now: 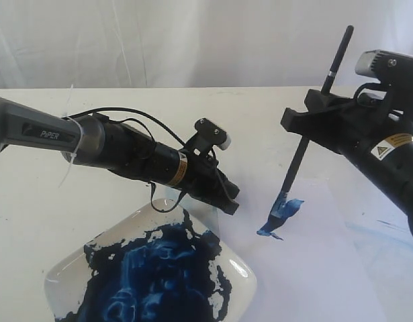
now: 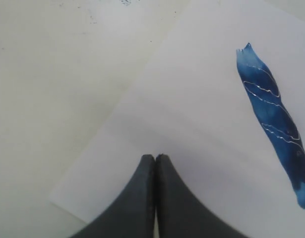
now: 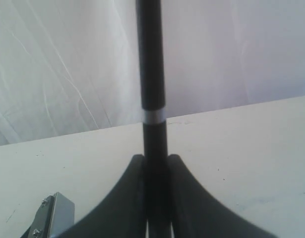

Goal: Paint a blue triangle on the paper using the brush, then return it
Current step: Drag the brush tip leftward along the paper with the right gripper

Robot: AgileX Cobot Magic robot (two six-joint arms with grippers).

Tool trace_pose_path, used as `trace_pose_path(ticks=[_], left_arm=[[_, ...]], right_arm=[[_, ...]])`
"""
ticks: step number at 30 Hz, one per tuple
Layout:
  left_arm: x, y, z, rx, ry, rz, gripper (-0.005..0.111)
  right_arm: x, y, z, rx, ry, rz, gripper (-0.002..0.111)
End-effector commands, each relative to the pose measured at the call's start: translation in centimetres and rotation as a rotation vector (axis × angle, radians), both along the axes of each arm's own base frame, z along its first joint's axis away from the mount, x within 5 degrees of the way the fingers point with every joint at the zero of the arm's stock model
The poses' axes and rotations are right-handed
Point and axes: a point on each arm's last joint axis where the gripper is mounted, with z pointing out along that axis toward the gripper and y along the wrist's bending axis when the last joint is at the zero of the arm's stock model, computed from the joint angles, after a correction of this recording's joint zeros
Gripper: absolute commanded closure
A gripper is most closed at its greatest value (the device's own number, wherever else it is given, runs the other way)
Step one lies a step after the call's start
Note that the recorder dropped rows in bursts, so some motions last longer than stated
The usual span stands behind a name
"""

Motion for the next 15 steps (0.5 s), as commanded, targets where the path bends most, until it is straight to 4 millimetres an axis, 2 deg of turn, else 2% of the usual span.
trace_pose_path(ticks=[1, 15], left_arm=[[-0.2, -0.2, -0.1, 0.009, -0.006, -0.01, 0.107], [-0.2, -0.2, -0.1, 0.009, -0.006, -0.01, 0.107]], right_arm=[[0.3, 0.2, -0.5, 0.031, 0.013, -0.005, 0.108], [0.7, 0.5, -1.9, 0.009, 0.075, -0.007, 0.108]])
